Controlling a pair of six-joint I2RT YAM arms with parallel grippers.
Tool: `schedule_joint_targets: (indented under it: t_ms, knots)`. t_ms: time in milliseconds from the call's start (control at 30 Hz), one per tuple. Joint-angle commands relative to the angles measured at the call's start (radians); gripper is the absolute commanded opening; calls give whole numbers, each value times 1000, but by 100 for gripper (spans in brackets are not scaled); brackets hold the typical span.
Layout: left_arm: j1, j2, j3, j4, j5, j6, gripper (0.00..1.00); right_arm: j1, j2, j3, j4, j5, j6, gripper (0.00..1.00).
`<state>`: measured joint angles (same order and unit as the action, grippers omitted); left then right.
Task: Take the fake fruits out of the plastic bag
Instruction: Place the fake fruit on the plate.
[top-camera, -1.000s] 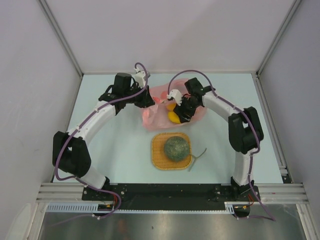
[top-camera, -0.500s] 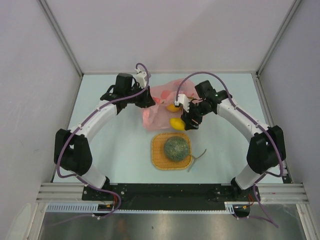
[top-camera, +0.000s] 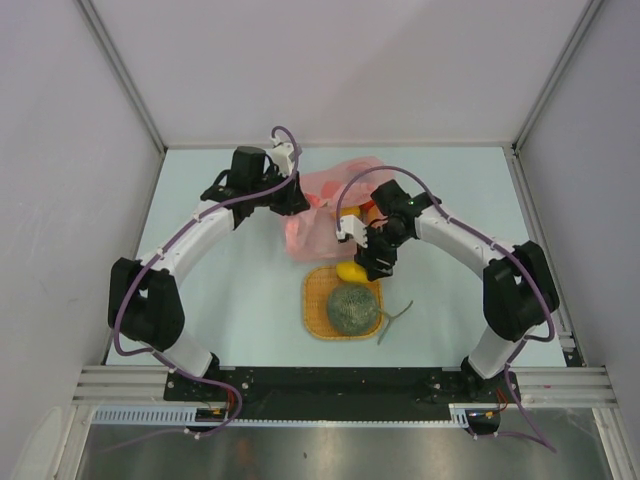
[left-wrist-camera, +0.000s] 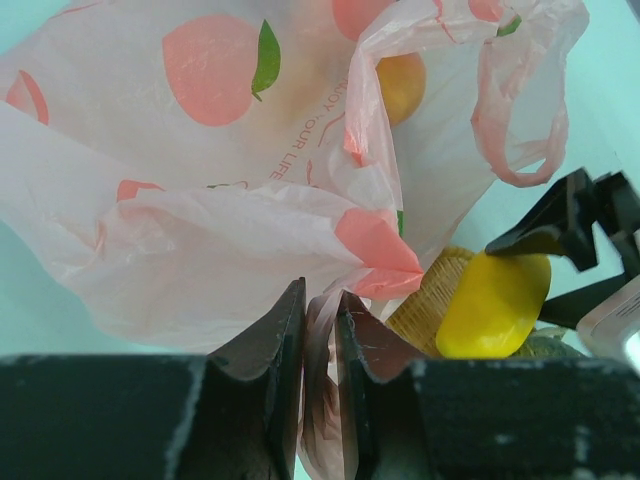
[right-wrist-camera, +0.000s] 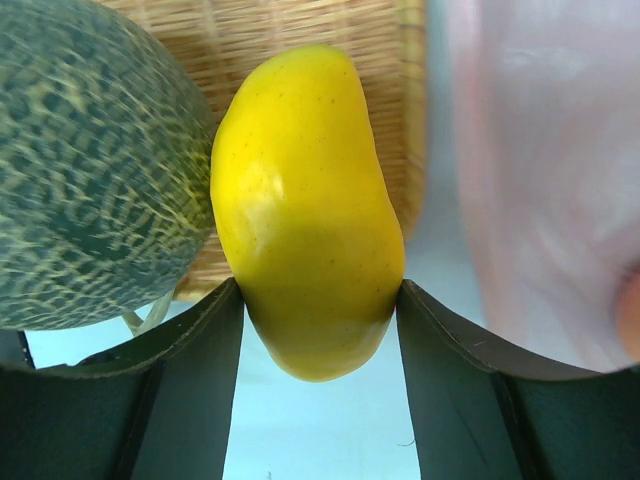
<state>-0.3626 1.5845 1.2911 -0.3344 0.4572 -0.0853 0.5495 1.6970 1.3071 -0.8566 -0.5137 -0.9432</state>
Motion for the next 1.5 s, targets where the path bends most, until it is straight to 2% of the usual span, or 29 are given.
schedule_joint_targets:
  t_ms: [0,267,667,767,833,933,1000,1033,1067,1300,1467]
  knots:
    - [-7,-17,43,23,-9,24,22,23,24,-26,8,7,-32,22]
    - [-7,-35,19,21,-17,30,22,24,69,-48,62,37,-14,24]
    - [-7,-38,11,24,-31,39,23,35,101,-52,19,41,-35,26]
    - [-7,-37,13,25,-31,39,23,36,84,-54,8,32,-42,36]
    - [-7,-38,13,26,-32,39,22,41,67,-54,7,41,-43,51]
    - [-9,-38,2,26,-32,41,23,38,50,-54,4,53,-40,66]
    - [-9,-38,-3,29,-29,38,23,35,44,-54,-1,40,-31,79]
    - [-7,-37,-3,34,-28,36,22,32,38,-54,-8,29,-32,93]
    - [-9,-35,-3,31,-26,36,23,32,35,-54,-10,17,-28,100]
    - [-7,-27,10,26,-26,36,22,18,-39,-52,16,10,-16,100]
    - [-7,-29,4,24,-28,39,22,1,-140,-52,-45,67,-106,100]
